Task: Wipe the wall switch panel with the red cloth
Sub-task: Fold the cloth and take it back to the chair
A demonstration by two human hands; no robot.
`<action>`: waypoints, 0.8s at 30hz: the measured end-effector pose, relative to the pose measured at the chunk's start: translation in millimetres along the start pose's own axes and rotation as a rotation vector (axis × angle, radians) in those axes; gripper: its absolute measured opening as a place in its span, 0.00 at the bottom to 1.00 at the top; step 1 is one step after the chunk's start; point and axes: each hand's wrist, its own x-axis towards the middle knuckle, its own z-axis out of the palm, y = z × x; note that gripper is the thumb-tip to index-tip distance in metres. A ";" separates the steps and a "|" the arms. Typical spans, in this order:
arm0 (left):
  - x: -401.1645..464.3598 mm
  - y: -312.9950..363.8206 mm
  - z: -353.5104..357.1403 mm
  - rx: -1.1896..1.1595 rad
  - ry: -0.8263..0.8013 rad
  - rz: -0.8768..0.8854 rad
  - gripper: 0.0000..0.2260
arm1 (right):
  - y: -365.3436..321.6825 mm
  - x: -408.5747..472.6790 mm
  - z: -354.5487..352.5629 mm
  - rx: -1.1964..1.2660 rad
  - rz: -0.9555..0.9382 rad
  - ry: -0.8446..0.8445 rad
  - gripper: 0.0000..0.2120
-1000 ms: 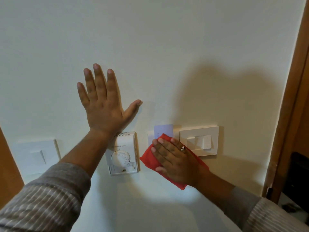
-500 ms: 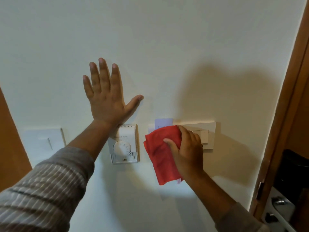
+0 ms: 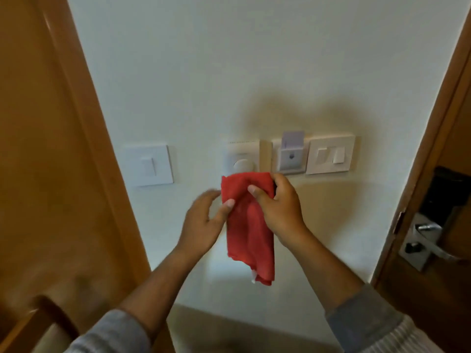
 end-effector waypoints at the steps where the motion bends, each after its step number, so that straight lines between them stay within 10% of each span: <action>1: -8.7 4.9 -7.2 -0.184 -0.116 -0.123 0.23 | -8.0 -10.1 9.1 0.068 0.023 -0.008 0.11; 7: -56.5 -23.4 -43.8 -0.727 -0.155 -0.479 0.16 | -13.4 -70.6 49.3 0.168 0.173 -0.037 0.13; 24: -229.0 -224.1 -44.9 -0.428 -0.045 -0.975 0.04 | 165.9 -261.7 161.2 0.060 0.736 -0.505 0.24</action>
